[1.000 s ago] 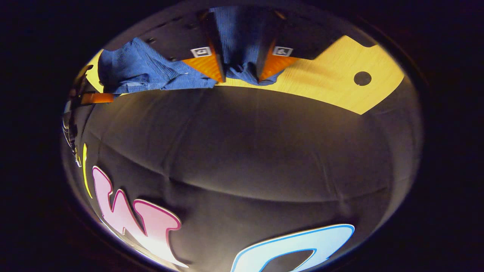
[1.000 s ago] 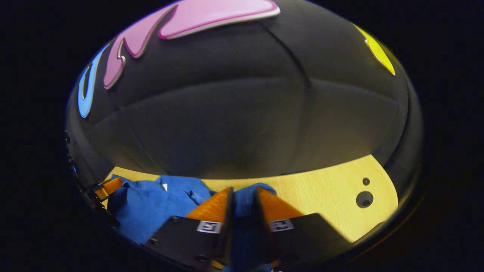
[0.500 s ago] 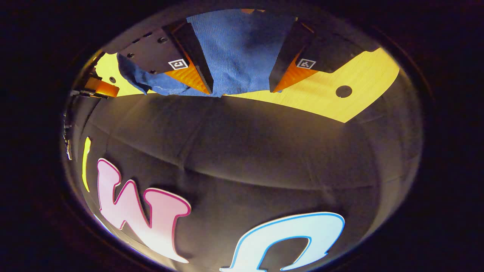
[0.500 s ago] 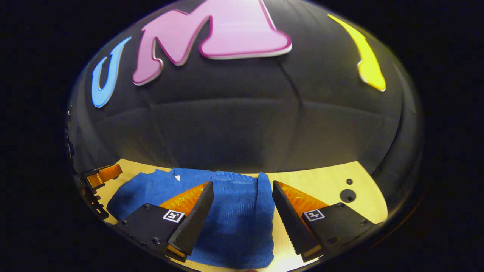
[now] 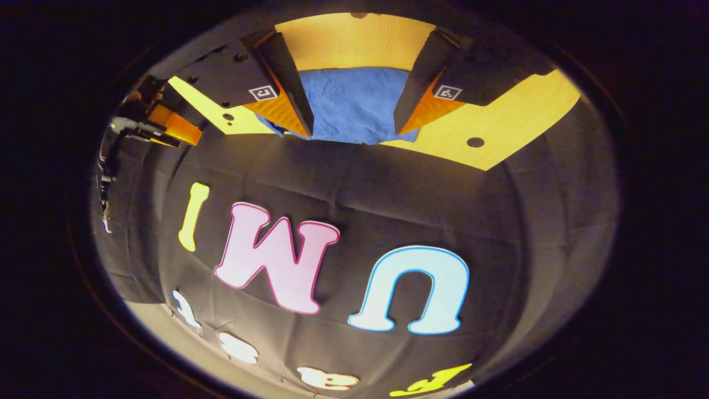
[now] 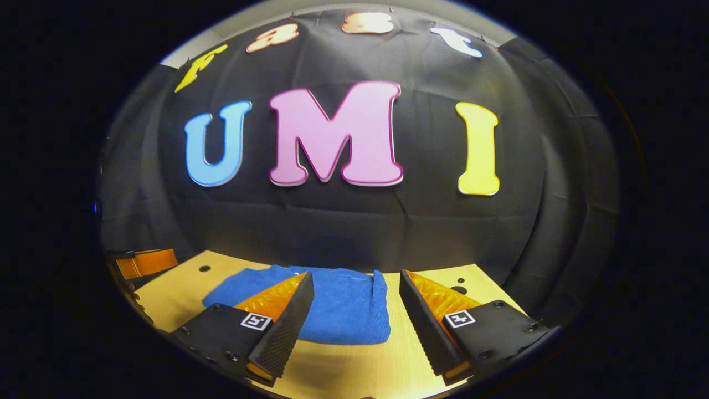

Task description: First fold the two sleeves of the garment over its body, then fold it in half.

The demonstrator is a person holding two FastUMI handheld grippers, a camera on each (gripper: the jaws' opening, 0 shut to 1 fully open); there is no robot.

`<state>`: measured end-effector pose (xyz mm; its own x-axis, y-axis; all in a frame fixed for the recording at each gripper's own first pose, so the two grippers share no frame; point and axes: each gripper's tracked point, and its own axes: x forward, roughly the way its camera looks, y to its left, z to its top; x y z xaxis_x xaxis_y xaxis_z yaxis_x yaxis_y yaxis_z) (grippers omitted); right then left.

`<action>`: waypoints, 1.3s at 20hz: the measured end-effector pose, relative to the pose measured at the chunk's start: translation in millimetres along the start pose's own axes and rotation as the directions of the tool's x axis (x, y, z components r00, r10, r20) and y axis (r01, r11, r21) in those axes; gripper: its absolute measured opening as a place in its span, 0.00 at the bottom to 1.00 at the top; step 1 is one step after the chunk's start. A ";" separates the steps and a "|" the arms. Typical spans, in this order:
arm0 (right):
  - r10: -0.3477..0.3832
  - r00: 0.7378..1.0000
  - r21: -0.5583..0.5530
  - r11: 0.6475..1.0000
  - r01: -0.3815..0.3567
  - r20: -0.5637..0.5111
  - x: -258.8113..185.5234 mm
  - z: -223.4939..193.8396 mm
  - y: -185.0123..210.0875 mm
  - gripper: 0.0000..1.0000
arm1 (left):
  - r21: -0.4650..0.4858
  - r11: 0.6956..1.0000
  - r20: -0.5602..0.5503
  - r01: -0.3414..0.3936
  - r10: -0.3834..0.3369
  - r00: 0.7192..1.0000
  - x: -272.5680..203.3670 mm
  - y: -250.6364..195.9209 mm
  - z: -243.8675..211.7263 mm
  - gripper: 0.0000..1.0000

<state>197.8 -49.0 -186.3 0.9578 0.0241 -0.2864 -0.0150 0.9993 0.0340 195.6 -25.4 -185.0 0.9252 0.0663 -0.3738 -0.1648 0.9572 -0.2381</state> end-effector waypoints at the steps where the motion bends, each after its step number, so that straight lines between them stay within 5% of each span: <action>1: 0.012 1.000 -0.002 1.000 -0.012 0.027 -21.5 12.0 4.2 0.93 | 0.012 1.000 0.063 -0.010 0.009 0.998 -23.6 1.7 19.3 0.84; 9: 0.099 0.995 -0.121 0.988 -0.098 -0.004 -164.8 43.3 25.5 0.97 | 0.052 0.994 0.221 -0.098 0.084 0.972 -175.5 -6.3 60.9 0.82; 14: 0.105 0.994 -0.075 0.992 -0.103 0.020 -212.9 63.3 37.4 0.98 | 0.183 0.981 0.285 -0.071 0.016 0.958 -230.0 -32.0 69.0 0.82; 18: 0.121 0.987 -0.064 0.991 -0.115 0.105 -231.9 82.8 42.1 0.93 | 0.184 0.982 0.339 -0.045 -0.020 0.940 -252.5 -54.4 78.2 0.82; 26: 0.267 0.943 -0.079 0.964 -0.256 0.201 -209.9 116.2 63.1 0.94 | 0.189 0.969 0.414 -0.161 0.070 0.908 -265.5 -60.9 97.0 0.82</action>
<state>29.2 5.7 -12.8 0.9565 0.2835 -0.0682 -0.2821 0.9589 0.0308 -6.8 -74.0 15.7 0.9697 0.2438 0.0152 -0.2438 0.9698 -0.0013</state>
